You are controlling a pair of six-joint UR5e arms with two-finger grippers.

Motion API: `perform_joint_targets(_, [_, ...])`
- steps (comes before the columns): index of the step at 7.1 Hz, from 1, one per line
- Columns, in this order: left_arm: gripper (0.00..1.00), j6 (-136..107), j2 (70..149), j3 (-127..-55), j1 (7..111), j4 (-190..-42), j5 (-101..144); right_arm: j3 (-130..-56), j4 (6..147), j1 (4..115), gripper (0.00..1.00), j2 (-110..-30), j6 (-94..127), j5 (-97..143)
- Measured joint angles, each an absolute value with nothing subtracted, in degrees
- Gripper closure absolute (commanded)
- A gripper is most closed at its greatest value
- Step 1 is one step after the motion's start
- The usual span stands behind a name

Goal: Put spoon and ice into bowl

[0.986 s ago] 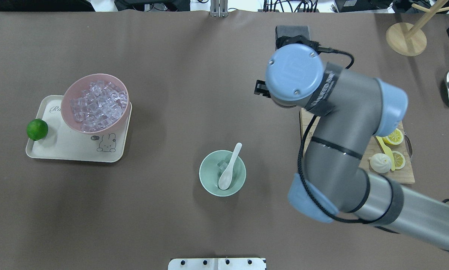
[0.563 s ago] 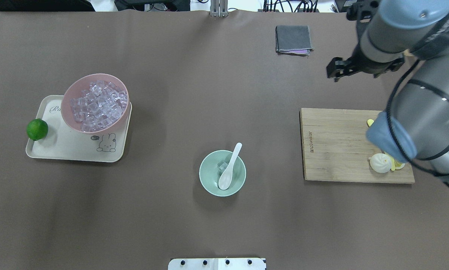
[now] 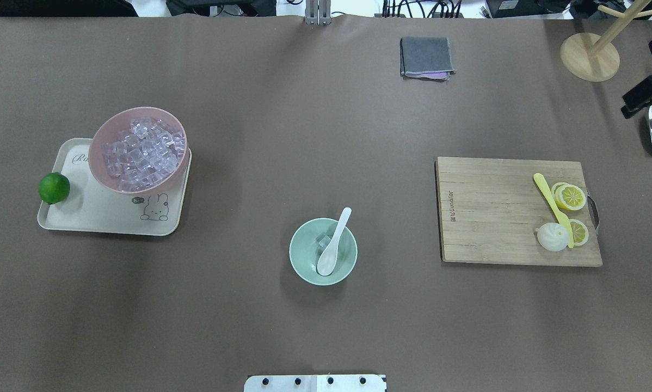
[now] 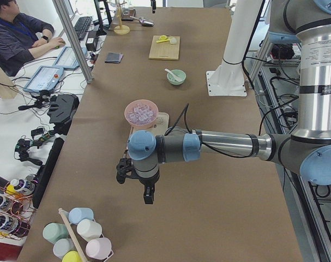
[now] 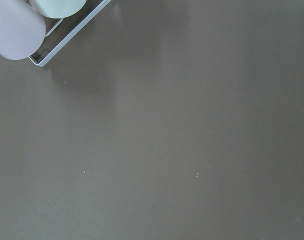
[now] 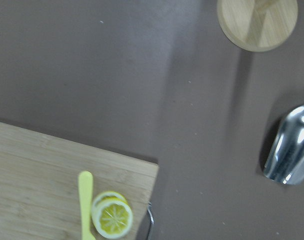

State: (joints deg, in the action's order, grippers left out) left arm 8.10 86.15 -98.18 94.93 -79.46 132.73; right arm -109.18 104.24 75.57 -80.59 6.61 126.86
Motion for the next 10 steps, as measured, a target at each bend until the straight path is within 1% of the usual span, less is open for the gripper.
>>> perform_joint_targets(2, [0.02,8.09,86.14,-98.12,94.92,-79.46,132.93,-106.78,103.86,83.29,0.00,-89.26,-6.96,130.94])
perform_joint_targets(3, [0.02,8.09,86.13,-98.10,94.92,-79.45,132.92,-106.44,103.49,85.32,0.00,-93.72,-9.65,133.22])
perform_joint_targets(5, [0.02,8.10,86.13,-98.15,94.93,-79.45,132.98,-105.53,103.19,86.74,0.00,-99.11,-10.93,137.02])
perform_joint_targets(7, [0.02,7.54,86.18,-98.72,94.96,-79.49,132.99,-106.20,103.07,88.93,0.00,-101.07,-11.18,136.44])
perform_joint_targets(10, [0.02,7.45,86.14,-101.00,94.96,-79.62,132.54,-107.13,103.50,91.06,0.00,-101.37,-11.00,130.51])
